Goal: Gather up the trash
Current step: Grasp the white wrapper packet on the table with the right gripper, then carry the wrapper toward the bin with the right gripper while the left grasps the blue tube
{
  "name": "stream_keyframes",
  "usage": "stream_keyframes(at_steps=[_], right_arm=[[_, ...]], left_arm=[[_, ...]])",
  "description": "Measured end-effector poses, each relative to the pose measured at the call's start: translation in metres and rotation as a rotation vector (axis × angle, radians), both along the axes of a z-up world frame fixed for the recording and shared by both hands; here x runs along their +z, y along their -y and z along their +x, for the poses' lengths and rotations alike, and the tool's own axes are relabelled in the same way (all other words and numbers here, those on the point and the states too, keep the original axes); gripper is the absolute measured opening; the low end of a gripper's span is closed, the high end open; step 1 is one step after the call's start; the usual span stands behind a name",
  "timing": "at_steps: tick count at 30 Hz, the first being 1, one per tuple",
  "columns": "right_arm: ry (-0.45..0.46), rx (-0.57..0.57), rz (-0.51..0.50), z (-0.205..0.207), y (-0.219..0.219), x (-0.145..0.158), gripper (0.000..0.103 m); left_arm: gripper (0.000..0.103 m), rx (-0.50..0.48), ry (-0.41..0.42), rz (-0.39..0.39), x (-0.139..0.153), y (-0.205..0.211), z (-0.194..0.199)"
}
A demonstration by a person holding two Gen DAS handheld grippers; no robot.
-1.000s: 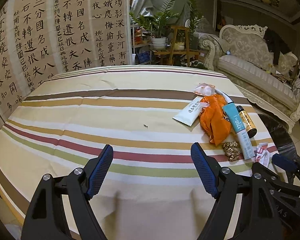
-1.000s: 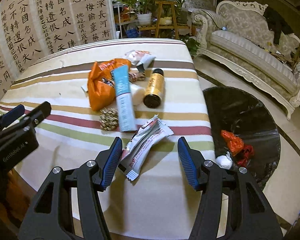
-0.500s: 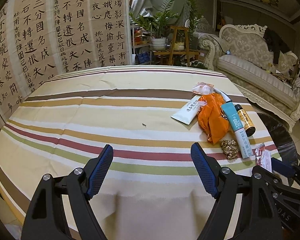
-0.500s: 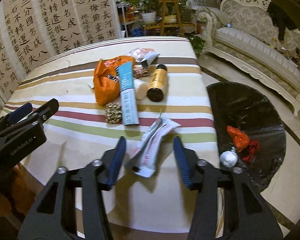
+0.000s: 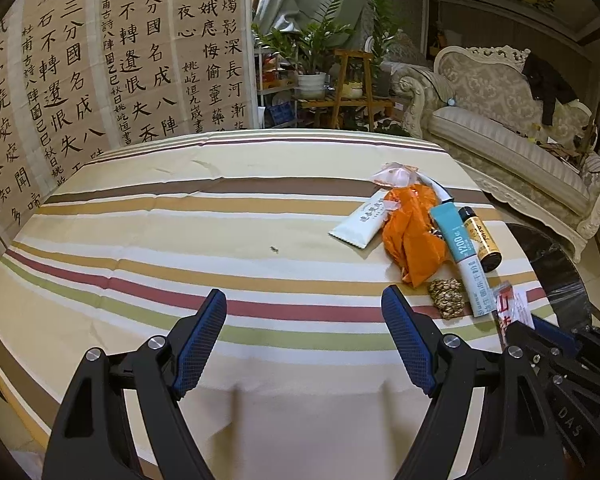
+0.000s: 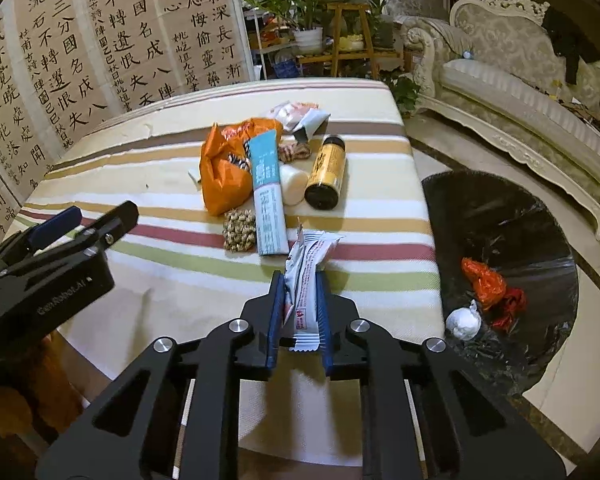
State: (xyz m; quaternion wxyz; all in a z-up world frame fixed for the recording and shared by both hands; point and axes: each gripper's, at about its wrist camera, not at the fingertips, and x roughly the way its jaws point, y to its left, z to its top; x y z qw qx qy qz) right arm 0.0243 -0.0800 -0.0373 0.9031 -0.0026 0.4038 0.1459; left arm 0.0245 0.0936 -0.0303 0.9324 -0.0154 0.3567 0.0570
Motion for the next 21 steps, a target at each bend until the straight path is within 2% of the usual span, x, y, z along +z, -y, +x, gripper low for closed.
stream_keyframes(at_steps=[10, 21], right_arm=[[0.062, -0.03, 0.026, 0.018, 0.021, 0.018, 0.016], [0.081, -0.083, 0.057, 0.029, 0.059, 0.018, 0.016]], left_arm=[[0.077, -0.039, -0.022, -0.017, 0.005, 0.017, 0.022], [0.075, -0.105, -0.011, 0.004, 0.014, 0.06, 0.032]])
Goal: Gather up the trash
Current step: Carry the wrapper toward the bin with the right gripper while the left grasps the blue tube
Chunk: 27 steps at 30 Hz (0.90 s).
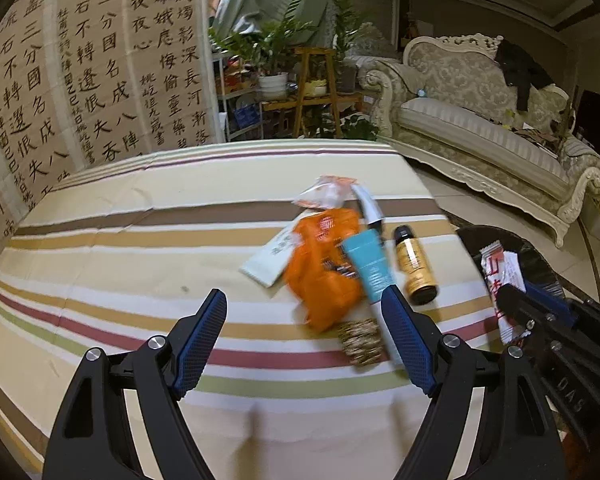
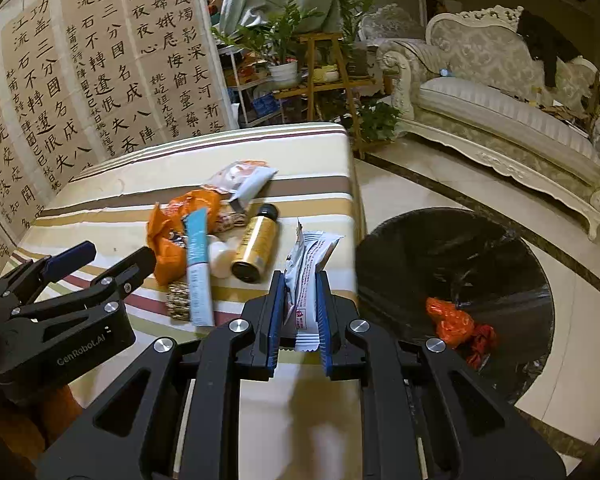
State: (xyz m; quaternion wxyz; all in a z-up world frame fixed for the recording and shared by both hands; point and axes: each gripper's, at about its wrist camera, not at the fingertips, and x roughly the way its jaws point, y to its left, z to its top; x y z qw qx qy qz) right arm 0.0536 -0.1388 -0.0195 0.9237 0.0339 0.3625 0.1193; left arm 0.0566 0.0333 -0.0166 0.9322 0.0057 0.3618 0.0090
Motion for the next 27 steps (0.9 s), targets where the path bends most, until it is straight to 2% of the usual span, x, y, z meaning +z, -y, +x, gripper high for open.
stream_keyframes(at_steps=[11, 18, 21, 25, 27], right_arm=[[-0.016, -0.06, 0.068, -0.001, 0.045, -0.009, 0.016], [-0.024, -0.068, 0.093, -0.002, 0.057, -0.013, 0.016], [-0.024, -0.067, 0.097, -0.002, 0.058, -0.014, 0.016], [-0.024, -0.07, 0.099, -0.003, 0.058, -0.016, 0.016], [-0.022, -0.072, 0.099, -0.005, 0.059, -0.016, 0.016]], left_arm=[[0.047, -0.06, -0.058, 0.048, -0.015, 0.045, 0.015], [0.029, -0.06, -0.118, 0.0, -0.025, 0.043, 0.022], [0.023, -0.063, -0.119, 0.007, -0.026, 0.042, 0.021], [0.007, -0.088, -0.108, -0.031, -0.024, 0.041, 0.018], [0.007, -0.086, -0.098, -0.028, -0.023, 0.04, 0.017]])
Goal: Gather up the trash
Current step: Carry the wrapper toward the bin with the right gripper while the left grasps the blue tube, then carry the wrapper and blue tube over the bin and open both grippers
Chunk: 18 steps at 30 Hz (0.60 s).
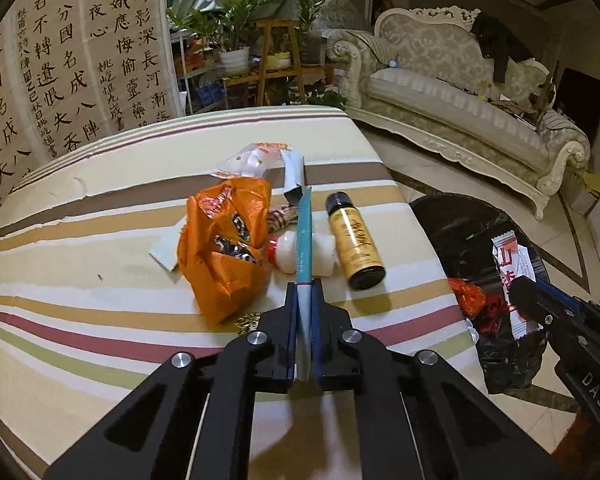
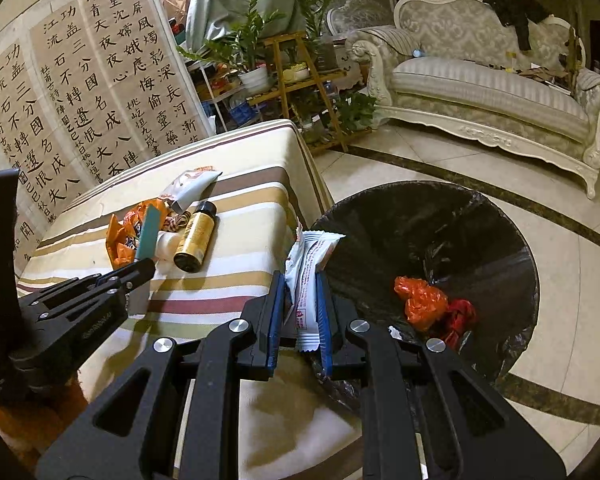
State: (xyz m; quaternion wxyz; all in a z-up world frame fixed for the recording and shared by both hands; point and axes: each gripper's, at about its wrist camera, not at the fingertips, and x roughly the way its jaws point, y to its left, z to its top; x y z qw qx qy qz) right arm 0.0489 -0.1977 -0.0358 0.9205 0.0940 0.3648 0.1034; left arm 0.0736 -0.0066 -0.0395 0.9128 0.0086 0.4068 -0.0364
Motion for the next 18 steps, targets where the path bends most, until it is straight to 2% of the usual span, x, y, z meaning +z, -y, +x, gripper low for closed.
stream_keyframes(at_steps=[18], right_arm=[[0.028, -0.034, -0.014, -0.007, 0.016, 0.01, 0.016]], left_arm=[[0.006, -0.05, 0.124, -0.015, 0.032, 0.015, -0.02]])
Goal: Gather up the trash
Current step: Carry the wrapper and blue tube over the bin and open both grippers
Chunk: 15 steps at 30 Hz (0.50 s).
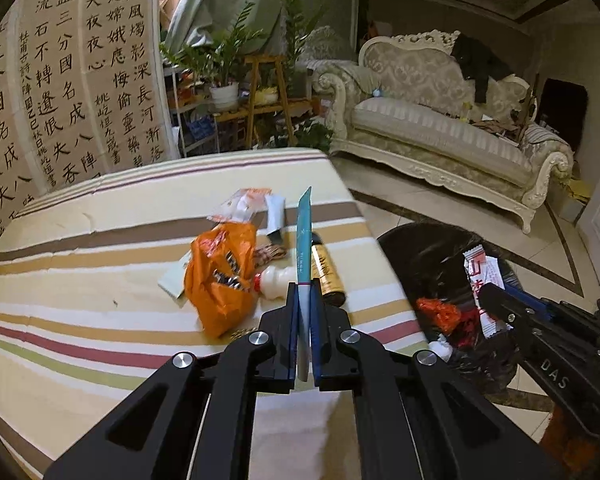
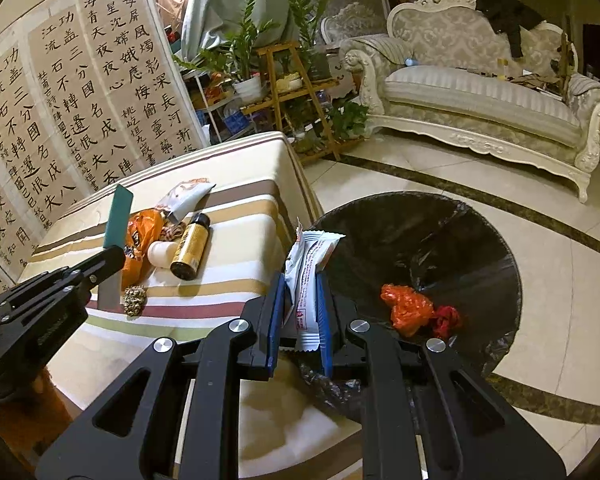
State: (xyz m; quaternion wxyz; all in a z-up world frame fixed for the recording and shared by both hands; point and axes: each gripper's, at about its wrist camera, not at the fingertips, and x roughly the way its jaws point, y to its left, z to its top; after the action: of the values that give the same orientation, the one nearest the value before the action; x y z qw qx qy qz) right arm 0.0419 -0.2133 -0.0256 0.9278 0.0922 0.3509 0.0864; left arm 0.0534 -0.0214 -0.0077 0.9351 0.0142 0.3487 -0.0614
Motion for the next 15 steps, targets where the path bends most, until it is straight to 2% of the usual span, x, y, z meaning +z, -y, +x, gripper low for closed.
stream_keyframes(at_steps=[7, 15], right_arm=[[0.003, -0.049, -0.018, 0.004, 0.016, 0.002, 0.016], [0.005, -0.112, -0.066, 0.011, 0.034, 0.001, 0.016]], left_arm=[[0.006, -0.051, 0.03, -0.002, 0.003, 0.023, 0.004], [0.006, -0.105, 0.023, 0.0, -0.006, 0.053, 0.017]])
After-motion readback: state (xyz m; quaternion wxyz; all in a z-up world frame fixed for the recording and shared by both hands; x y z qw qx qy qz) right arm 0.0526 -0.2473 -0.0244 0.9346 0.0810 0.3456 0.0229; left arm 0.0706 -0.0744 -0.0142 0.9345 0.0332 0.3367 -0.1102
